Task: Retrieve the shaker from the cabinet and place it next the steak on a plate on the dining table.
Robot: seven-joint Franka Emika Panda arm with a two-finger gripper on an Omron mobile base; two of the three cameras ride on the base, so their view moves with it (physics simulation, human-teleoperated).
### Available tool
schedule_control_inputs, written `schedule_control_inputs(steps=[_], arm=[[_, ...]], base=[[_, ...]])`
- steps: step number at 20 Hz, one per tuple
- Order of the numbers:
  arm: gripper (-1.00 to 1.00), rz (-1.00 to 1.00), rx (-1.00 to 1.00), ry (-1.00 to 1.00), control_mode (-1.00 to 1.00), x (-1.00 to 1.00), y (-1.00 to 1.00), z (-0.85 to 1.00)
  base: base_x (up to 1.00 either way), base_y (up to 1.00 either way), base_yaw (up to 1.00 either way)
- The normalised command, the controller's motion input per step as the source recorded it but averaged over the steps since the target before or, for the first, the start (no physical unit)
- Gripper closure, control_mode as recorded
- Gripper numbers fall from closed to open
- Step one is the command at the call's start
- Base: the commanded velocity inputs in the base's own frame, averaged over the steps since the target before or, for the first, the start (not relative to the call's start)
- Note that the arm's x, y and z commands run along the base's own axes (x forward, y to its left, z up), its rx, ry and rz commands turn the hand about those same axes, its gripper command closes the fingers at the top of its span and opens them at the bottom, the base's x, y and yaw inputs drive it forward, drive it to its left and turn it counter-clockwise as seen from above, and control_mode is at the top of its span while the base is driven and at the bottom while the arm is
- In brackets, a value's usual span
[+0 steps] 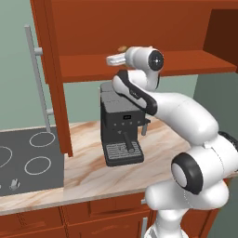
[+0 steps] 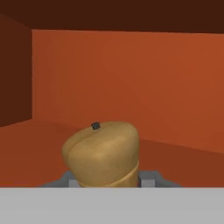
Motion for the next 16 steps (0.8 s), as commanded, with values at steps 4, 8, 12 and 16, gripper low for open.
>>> schedule_control_inputs(steps=[4, 8, 12, 16], arm=[[1.00, 0.00, 0.04, -0.04, -1.00, -1.00, 0.00, 0.34], [1.00, 0.00, 0.05, -0.08, -1.00, -1.00, 0.00, 0.14], [1.00, 0.00, 0.02, -0.20, -1.00, -1.00, -0.01, 0.00], [1.00, 0.00, 0.02, -0.21, -1.00, -1.00, -0.13, 0.00]], base=[[0.00, 0.00, 0.00], [0.00, 0.00, 0.00], [0.00, 0.00, 0.00], [0.00, 0.00, 0.00]])
